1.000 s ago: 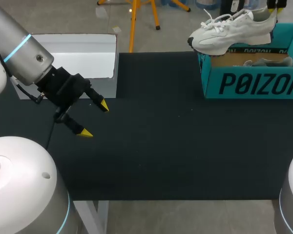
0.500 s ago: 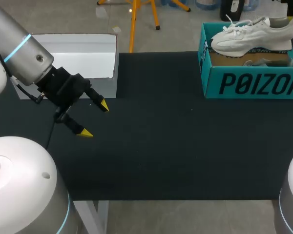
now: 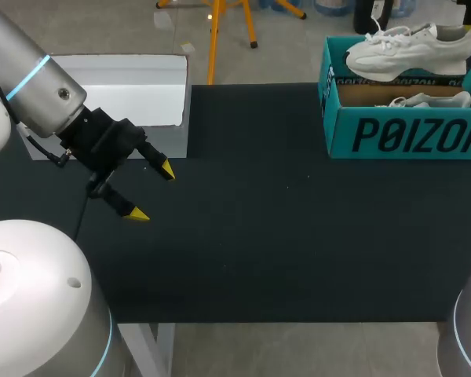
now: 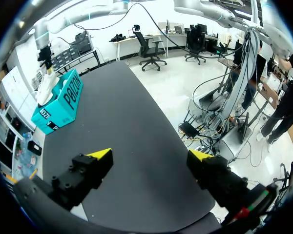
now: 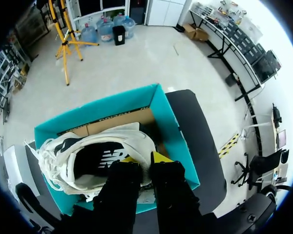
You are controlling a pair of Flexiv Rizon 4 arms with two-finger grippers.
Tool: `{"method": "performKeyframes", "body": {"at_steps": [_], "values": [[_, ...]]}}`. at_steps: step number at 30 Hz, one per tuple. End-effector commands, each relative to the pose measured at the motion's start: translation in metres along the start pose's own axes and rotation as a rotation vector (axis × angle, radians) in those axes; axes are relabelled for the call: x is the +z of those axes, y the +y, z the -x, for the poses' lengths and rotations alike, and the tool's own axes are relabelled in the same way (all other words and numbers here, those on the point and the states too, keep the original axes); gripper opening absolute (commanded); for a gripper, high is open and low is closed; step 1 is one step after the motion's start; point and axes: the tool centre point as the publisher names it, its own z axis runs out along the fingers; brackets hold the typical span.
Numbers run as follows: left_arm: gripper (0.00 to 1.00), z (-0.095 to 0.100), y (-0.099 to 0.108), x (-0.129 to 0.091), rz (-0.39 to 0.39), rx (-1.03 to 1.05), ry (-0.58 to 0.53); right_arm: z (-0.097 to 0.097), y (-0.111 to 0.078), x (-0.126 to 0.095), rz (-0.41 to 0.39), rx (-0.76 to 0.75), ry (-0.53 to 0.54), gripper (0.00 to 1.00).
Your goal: Take the shoe out of the shoebox, open the shoe tongue, remove and reinsert the insole, then place the shoe into the shoebox
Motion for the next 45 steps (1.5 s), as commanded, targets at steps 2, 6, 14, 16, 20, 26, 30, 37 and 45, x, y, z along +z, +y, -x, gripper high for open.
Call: {"method": "performKeyframes", "body": {"at_steps": [2, 6, 14, 16, 20, 26, 30, 37, 45], "values": [[1.0, 0.001, 0.0, 0.0, 0.004, -0.001, 0.003, -0.01, 0.017, 0.021, 0.001, -0.004, -0.001, 0.0], [1.0, 0.001, 0.0, 0.0, 0.004, -0.001, 0.003, -0.012, 0.018, 0.035, 0.02, -0.007, 0.002, 0.0], [1.0, 0.001, 0.0, 0.0, 0.004, -0.001, 0.003, -0.013, 0.019, 0.067, 0.028, -0.018, -0.011, 0.0], [1.0, 0.001, 0.0, 0.0, 0.004, -0.001, 0.003, -0.013, 0.021, 0.074, 0.029, -0.016, -0.015, 0.0], [1.0, 0.001, 0.0, 0.0, 0.004, -0.001, 0.003, -0.014, 0.023, 0.081, 0.038, -0.015, -0.01, 0.0], [1.0, 0.001, 0.0, 0.0, 0.004, -0.001, 0.003, -0.018, 0.023, 0.102, 0.037, -0.025, -0.003, 0.0], [1.0, 0.001, 0.0, 0.0, 0.004, -0.001, 0.003, -0.019, 0.018, 0.12, 0.017, -0.025, -0.014, 0.0], [1.0, 0.001, 0.0, 0.0, 0.004, -0.001, 0.003, -0.012, 0.006, 0.154, -0.023, -0.017, -0.023, 0.0], [1.0, 0.001, 0.0, 0.0, 0.004, -0.001, 0.003, -0.014, -0.002, 0.153, -0.032, -0.005, -0.01, 1.0]]}}
